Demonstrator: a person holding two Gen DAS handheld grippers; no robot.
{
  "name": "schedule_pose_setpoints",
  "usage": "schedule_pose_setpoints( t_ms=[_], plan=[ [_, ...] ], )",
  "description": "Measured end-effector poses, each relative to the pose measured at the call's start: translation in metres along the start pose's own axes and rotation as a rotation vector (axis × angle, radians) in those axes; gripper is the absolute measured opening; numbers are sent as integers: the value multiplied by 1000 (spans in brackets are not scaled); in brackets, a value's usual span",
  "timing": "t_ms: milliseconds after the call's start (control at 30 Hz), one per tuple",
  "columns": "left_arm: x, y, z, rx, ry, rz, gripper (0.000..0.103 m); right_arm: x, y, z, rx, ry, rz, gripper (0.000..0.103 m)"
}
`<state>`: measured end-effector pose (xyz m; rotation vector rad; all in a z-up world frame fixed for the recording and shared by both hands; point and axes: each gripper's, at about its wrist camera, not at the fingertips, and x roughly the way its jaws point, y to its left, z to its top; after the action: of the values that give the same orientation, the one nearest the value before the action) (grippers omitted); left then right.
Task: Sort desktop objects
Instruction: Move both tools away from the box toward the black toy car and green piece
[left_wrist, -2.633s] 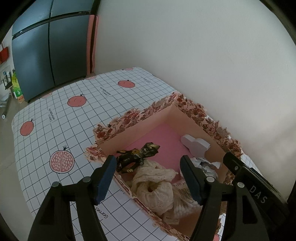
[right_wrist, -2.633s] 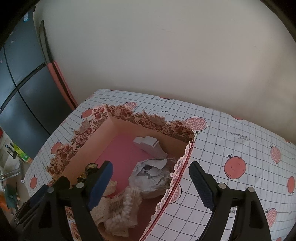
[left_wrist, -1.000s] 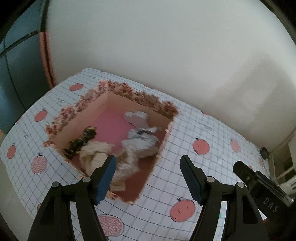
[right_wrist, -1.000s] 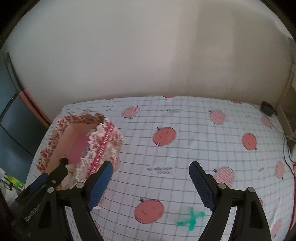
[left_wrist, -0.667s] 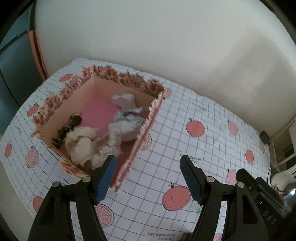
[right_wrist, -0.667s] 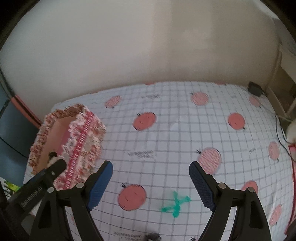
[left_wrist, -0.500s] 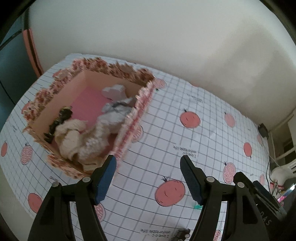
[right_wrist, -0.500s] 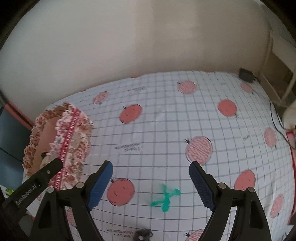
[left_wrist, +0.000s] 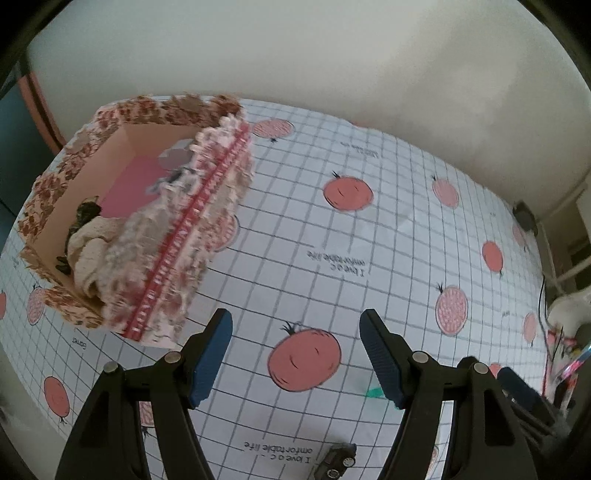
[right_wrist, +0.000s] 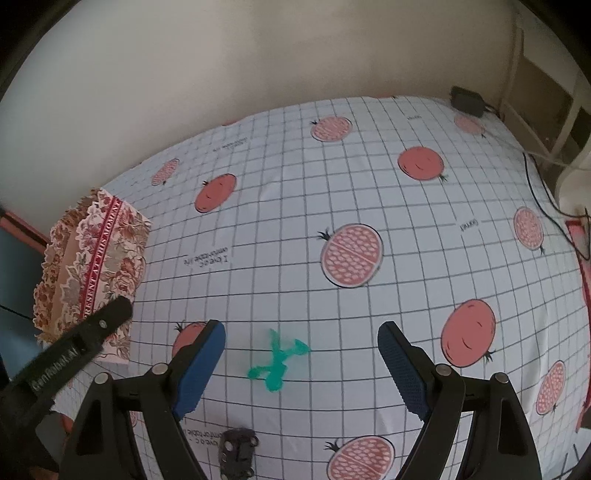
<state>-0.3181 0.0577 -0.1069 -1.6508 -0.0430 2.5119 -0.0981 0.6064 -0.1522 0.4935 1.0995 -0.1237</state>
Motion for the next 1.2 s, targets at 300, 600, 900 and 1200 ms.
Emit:
schedule_pose_setpoints(
  t_ms=[300,600,900,1200],
  plan=[
    [4,-32,-17,108,31,-7,72,-4,-29,1,59,11,-19,87],
    [24,-9,-43,-47,157,-111,72,-7,-42,-4,100,9,-14,87],
    [18,-13,-63,0,183,-117,72,-9,-46,-4,138,-1,-13,87],
    [27,-33,-84,113,248,-131,72,-3,-43,-3,174,-2,-32,87]
  ],
)
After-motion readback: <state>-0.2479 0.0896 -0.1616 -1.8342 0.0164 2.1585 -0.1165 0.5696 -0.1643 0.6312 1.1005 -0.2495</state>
